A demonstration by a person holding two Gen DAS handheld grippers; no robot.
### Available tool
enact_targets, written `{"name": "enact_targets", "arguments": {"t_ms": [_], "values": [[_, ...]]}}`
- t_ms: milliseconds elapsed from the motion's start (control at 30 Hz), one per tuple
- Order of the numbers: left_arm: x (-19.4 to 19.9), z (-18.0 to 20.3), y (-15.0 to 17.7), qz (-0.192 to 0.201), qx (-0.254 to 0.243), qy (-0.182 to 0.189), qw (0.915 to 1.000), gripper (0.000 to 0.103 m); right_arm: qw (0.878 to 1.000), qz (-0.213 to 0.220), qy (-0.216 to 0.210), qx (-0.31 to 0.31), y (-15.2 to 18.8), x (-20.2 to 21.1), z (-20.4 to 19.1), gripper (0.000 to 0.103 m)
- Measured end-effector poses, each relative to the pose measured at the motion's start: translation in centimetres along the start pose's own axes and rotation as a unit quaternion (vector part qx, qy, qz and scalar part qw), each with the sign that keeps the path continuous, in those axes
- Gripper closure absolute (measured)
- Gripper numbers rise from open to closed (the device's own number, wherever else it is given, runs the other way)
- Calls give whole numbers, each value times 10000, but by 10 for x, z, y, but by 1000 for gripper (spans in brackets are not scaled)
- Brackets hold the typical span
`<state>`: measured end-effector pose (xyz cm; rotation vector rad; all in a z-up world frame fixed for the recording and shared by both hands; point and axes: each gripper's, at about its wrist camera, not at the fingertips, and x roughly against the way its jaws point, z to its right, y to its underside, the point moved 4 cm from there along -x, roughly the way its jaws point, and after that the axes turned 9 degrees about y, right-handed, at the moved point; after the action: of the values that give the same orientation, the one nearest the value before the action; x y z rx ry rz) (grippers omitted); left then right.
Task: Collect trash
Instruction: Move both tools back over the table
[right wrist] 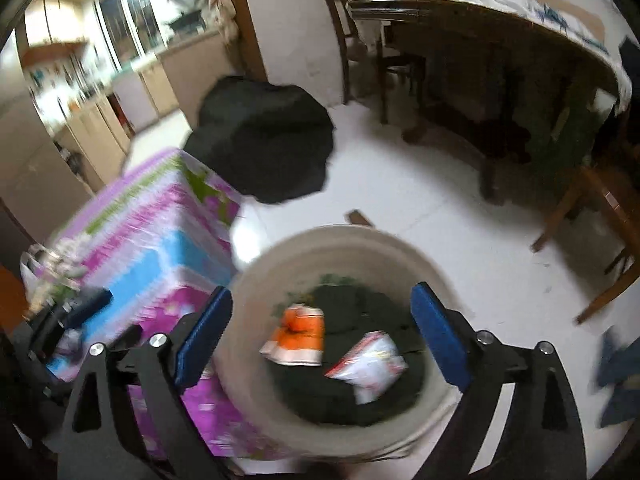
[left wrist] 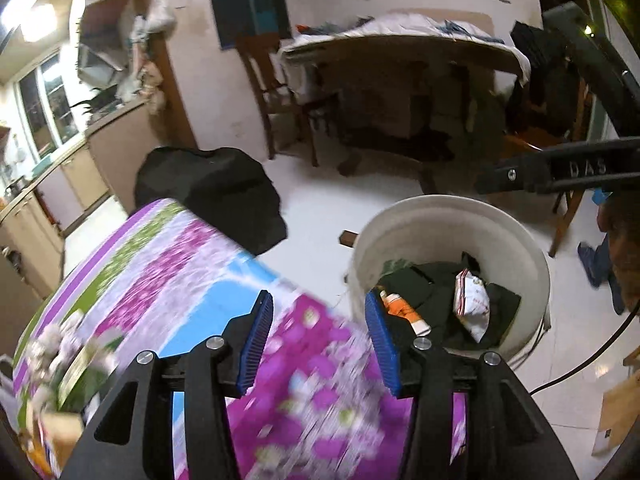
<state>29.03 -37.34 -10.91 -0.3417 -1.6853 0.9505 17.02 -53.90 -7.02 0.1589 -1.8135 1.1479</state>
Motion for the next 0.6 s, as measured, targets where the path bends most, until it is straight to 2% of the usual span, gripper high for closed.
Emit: {"name": "enact_targets", "arguments": {"t_ms": [133,233,367,467,600], "values": [[35,-16,21,213,205,-199,9994,52,9994,206,-291,5,14,8,-28,9],[63,-37,43,314,494,-402,9975,44,9975,343,-510,357,27,16,-58,9],[99,-73,75,392,1019,-652,9919,43,9920,586,-612,941,44,28,-101,9],[132,-103,106,462,1411,-1021,9836,43,9864,767,-682,1283,55,35,-131,9],[173,-139,149,444,1878,-1419,9709,43,9794,848,-1054,1499,67,40,-167,9]]}}
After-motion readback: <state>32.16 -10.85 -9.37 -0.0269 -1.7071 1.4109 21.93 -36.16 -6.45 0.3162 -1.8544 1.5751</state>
